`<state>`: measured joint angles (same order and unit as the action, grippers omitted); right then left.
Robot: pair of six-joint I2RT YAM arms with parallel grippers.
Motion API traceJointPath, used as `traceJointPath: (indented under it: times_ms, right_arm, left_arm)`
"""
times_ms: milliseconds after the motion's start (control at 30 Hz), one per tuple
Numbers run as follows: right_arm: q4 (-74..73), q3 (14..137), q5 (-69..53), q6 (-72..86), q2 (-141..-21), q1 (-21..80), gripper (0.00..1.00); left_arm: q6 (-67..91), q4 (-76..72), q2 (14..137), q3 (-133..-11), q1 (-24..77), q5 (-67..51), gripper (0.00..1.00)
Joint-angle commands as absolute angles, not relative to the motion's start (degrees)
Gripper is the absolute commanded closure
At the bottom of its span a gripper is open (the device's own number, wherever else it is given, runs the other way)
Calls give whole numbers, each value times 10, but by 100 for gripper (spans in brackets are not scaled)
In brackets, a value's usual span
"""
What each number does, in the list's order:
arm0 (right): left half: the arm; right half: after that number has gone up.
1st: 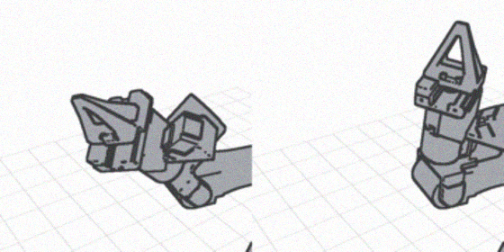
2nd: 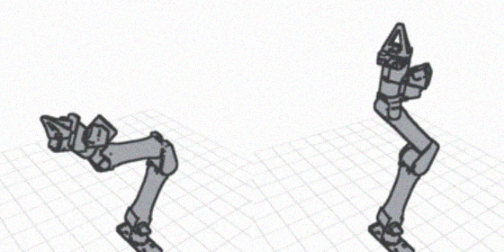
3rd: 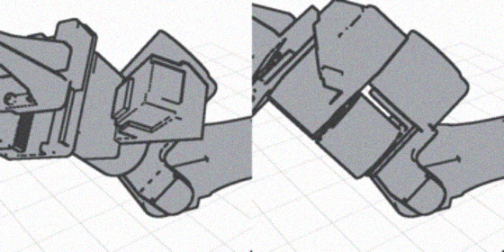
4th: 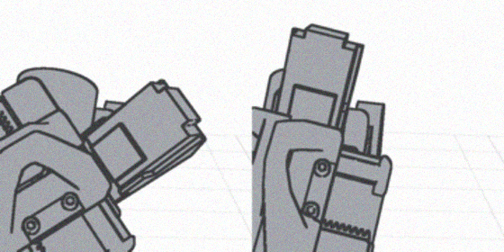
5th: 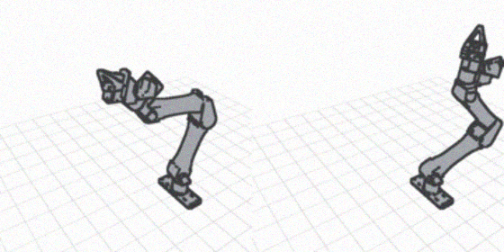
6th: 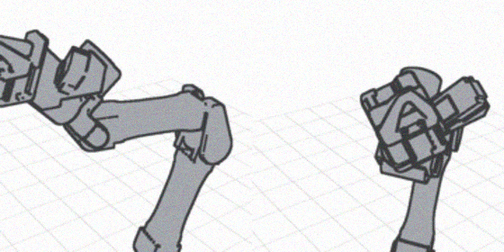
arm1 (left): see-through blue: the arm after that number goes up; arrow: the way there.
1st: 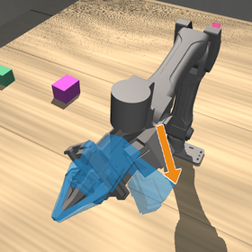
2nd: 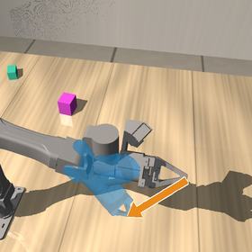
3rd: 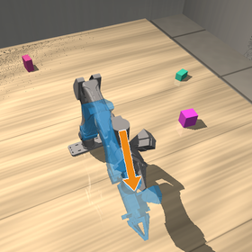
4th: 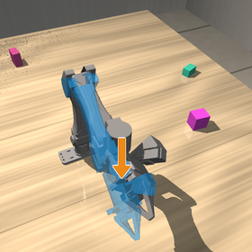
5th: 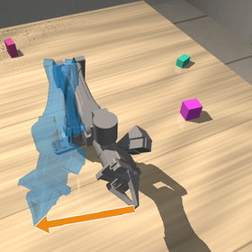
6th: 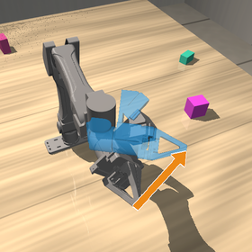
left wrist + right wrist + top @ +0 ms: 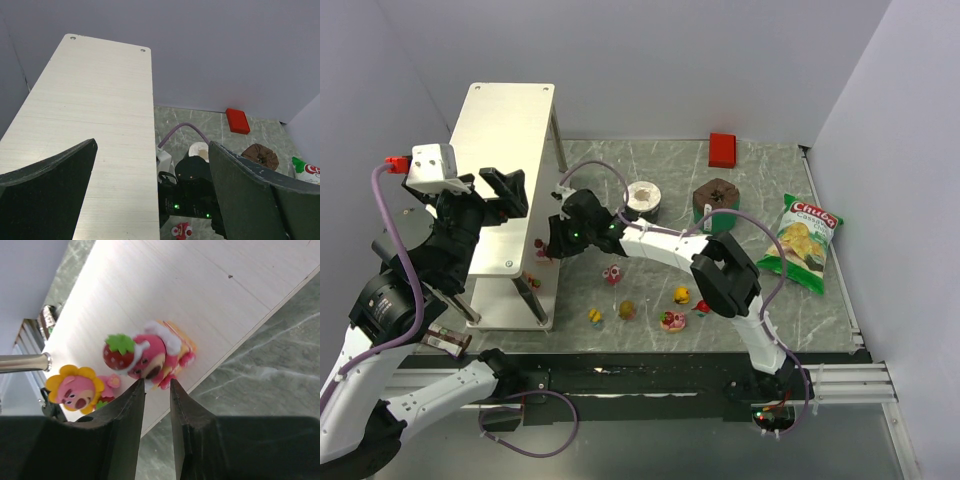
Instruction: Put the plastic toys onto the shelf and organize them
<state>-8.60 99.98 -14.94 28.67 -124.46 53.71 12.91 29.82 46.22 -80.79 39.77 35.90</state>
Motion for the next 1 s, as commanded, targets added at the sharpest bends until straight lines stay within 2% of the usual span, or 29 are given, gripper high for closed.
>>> traceJointPath:
  times_ms: [0, 633, 967]
  right_arm:
    - [-87, 1031, -155, 285, -1267, 541, 66]
    - [-90, 1036, -141, 279, -1267, 539, 67]
    - [-91, 1056, -125, 263, -1288, 534, 71]
  left_arm:
    - [126, 289, 459, -807, 396, 370, 1]
    - [120, 287, 464, -812, 396, 369, 1]
    - [126, 288, 466, -809, 396, 367, 1]
